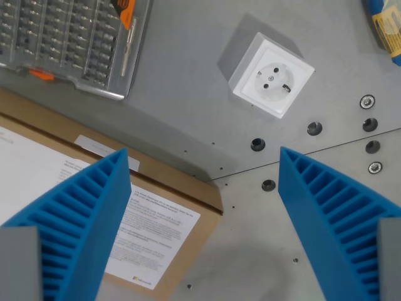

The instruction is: Move above the white socket

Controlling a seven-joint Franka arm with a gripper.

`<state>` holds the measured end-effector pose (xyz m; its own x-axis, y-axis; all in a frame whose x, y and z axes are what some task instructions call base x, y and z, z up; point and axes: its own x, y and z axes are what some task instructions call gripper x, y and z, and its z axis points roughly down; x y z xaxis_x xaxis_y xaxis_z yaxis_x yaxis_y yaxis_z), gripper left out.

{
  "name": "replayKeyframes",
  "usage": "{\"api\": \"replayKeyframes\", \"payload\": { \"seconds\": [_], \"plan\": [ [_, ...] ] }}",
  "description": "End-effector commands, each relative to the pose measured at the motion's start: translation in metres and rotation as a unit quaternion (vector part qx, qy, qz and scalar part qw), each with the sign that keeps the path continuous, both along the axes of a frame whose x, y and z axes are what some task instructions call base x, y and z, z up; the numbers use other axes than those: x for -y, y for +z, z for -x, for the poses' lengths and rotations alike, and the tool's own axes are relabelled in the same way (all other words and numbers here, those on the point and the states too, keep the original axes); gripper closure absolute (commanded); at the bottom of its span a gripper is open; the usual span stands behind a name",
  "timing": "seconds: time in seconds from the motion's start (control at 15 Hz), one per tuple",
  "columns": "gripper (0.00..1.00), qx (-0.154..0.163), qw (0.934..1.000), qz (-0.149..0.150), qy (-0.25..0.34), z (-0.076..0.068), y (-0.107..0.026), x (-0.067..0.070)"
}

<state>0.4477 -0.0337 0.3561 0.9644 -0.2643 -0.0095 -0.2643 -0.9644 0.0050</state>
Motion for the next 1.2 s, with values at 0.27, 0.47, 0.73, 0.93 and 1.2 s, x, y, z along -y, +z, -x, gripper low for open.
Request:
{"api": "replayKeyframes", "payload": {
  "seconds": [0.27,0.47,0.73,0.93,1.2],
  "plan": [
    [0.0,0.013,0.9981,-0.002,0.06,0.002,-0.007,0.004],
    [0.0,0.025,0.9961,-0.004,0.085,0.003,-0.013,0.007],
    [0.0,0.041,0.9912,-0.003,0.126,0.004,-0.025,0.013],
    [0.0,0.046,0.9851,0.0,0.165,0.006,-0.035,0.018],
    [0.0,0.049,0.975,0.002,0.217,0.008,-0.051,0.025]
  ]
}}
